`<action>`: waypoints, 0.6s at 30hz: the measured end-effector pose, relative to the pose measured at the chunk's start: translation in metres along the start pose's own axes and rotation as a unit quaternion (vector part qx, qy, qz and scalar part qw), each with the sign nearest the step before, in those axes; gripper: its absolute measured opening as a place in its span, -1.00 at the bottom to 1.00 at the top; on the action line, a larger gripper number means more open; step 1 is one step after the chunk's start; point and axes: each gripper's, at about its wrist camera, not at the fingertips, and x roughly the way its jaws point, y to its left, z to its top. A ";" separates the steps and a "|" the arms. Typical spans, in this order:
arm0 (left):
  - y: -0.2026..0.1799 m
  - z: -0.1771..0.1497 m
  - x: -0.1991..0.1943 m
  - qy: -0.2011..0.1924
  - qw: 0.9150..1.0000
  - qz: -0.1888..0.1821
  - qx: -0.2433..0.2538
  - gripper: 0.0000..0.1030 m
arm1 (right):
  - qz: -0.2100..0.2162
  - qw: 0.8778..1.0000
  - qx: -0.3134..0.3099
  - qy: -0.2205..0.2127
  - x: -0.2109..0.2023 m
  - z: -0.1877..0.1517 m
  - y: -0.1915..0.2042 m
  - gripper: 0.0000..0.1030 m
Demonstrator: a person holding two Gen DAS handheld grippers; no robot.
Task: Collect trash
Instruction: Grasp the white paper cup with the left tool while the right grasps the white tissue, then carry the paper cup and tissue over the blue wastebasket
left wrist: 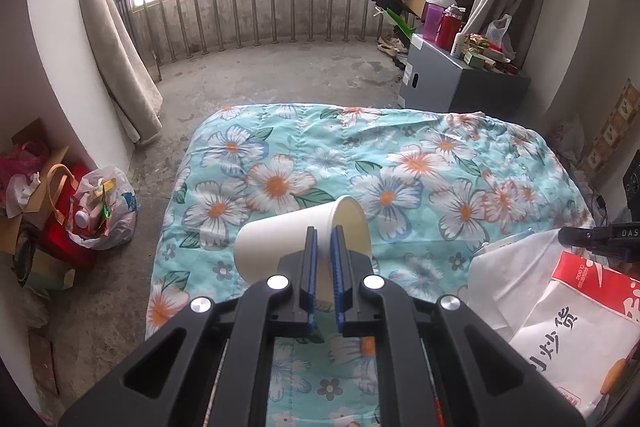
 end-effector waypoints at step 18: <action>0.006 0.005 -0.051 -0.073 0.997 -0.003 -0.004 -0.96 | 0.021 0.992 -0.056 -0.107 -0.065 0.011 0.051 -1.00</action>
